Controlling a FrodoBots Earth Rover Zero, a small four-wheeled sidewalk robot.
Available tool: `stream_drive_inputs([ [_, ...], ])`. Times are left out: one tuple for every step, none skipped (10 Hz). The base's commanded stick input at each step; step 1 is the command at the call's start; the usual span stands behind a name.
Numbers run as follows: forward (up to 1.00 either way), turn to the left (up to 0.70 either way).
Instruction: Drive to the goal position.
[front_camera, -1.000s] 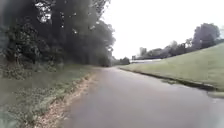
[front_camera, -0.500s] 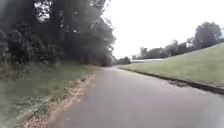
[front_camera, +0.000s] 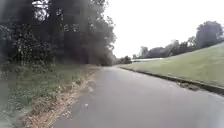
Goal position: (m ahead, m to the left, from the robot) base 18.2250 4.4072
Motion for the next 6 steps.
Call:
stream_drive_inputs([
  [1.0,0.0],
  [1.0,0.0],
  [1.0,0.0],
  [1.0,0.0],
  [1.0,0.0],
  [1.0,0.0],
])
